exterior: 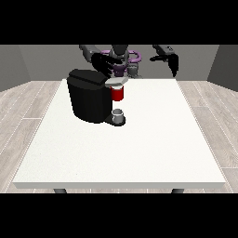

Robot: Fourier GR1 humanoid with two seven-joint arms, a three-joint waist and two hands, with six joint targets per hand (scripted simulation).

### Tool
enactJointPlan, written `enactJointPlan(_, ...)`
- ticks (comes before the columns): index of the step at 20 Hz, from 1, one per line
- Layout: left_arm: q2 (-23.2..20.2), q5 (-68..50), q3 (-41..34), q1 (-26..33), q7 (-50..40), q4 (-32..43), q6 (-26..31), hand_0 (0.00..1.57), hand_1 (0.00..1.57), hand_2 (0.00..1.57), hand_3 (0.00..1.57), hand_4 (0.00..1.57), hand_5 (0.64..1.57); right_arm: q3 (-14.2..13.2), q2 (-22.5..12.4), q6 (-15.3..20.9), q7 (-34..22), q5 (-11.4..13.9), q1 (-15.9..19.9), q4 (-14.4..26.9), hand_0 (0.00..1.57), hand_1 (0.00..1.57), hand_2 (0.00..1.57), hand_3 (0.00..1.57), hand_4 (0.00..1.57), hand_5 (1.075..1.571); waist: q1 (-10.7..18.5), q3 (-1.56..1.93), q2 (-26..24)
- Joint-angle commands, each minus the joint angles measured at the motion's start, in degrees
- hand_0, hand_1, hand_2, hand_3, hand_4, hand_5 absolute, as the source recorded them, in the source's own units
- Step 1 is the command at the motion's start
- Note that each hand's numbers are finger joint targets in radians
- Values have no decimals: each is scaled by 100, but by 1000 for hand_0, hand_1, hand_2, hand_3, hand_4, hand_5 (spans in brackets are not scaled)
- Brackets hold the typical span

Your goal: Insert the coffee pod into the coffee machine and close the lid

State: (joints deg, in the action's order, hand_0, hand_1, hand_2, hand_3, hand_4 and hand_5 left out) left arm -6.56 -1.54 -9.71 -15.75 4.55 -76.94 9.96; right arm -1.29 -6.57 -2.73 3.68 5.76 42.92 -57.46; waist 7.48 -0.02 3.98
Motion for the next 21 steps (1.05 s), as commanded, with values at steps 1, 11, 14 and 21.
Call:
enactJointPlan(1, 246, 130, 283, 95, 216, -26, -67, 0, 0, 0, 0, 156, 1571, -4, -77, 162, 222, 257, 304, 182, 0, 0, 0, 0, 149, 1571, 154, 2, 260)
enactJointPlan(11, -94, -168, -21, 11, 259, 154, 108, 0, 0, 0, 0, 196, 1571, 222, 432, -90, 338, 172, 204, -119, 0, 0, 0, 0, 67, 1571, -148, 2, -100)
enactJointPlan(14, 204, 59, 266, 488, 391, -169, -103, 0, 0, 0, 0, 185, 1571, 249, 551, -268, 458, -49, -255, -181, 0, 0, 0, 0, 259, 1571, -106, 3, -505)
enactJointPlan(21, 9, -180, -63, 603, 633, 436, 103, 0, 0, 0, 0, 192, 1571, 1403, 654, 451, 801, -1078, -2104, -984, 0, 0, 0, 0, 157, 1571, -683, 2, -1033)
